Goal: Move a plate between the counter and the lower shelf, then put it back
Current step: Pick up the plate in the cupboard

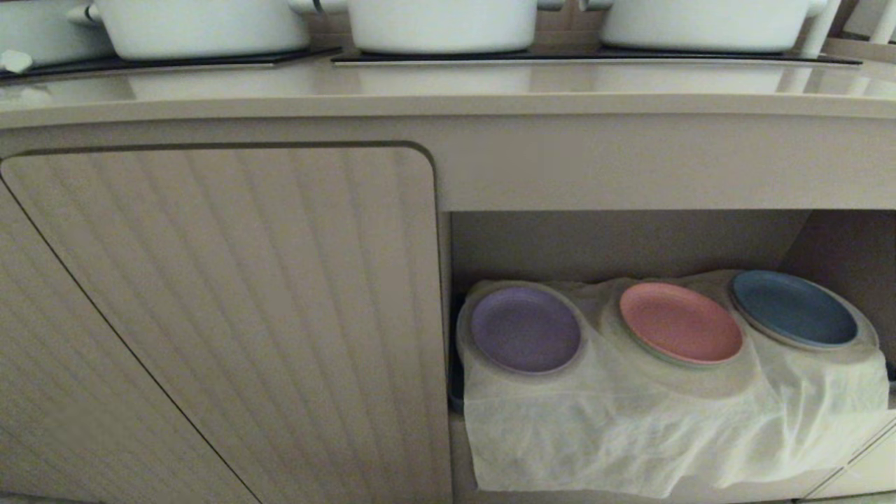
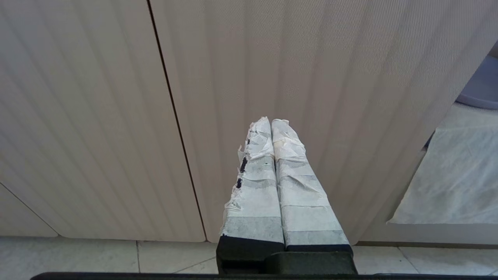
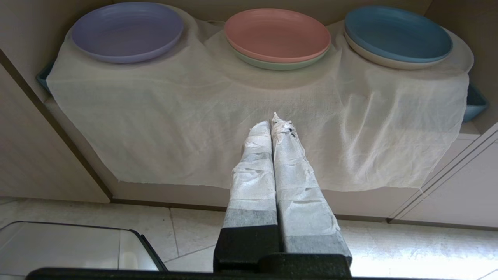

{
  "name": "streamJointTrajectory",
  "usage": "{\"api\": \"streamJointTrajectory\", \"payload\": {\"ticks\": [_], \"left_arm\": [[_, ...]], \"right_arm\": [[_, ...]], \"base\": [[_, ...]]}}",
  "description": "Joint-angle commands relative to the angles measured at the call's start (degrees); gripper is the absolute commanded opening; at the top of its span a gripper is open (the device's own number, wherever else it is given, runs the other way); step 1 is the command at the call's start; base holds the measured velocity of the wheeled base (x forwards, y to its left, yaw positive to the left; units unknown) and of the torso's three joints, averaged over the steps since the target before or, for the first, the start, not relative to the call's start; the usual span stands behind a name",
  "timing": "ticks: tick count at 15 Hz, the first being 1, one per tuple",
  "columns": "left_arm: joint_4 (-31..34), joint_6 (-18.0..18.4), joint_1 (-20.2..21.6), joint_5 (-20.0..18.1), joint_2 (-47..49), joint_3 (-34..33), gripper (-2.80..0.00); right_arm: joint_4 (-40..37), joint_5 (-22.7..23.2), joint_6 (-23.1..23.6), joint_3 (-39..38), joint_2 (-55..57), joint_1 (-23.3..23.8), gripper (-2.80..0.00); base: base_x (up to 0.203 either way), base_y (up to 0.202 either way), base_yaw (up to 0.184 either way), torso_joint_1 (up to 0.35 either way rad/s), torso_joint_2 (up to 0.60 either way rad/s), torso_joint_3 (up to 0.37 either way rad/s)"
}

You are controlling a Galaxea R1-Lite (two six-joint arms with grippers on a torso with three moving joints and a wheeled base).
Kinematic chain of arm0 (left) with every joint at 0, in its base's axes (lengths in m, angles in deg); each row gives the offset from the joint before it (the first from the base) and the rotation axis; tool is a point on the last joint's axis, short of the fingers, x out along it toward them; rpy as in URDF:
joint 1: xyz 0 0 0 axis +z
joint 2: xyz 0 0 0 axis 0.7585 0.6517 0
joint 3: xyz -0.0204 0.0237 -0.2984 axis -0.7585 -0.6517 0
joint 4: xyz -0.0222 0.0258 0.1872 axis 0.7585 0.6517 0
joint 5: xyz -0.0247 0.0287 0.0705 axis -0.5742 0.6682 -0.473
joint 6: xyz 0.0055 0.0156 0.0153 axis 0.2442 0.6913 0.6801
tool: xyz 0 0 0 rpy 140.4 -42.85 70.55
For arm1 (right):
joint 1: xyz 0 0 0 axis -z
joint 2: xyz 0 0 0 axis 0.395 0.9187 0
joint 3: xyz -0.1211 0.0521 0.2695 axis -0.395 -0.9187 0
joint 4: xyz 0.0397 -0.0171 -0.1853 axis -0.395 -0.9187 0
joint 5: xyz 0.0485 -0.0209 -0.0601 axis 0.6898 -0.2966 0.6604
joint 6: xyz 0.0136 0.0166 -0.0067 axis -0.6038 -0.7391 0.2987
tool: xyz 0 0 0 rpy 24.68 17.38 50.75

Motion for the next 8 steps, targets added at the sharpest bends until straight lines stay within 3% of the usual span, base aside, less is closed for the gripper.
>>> {"api": "streamJointTrajectory", "payload": {"ticks": [1, 8], "left_arm": [[-0.02, -0.04, 0.02, 0.02, 0.06, -0.01, -2.80], [-0.02, -0.04, 0.02, 0.02, 0.06, -0.01, -2.80]], "right_arm": [[-0.10, -0.03, 0.07, 0.08, 0.07, 0.00, -2.80], [-0.99, -0.02, -0.35, 5.37, 6.66, 0.06, -2.80]], "base": [[0.000, 0.000, 0.000, 0.000, 0.00, 0.000], [0.000, 0.000, 0.000, 0.000, 0.00, 0.000]]}}
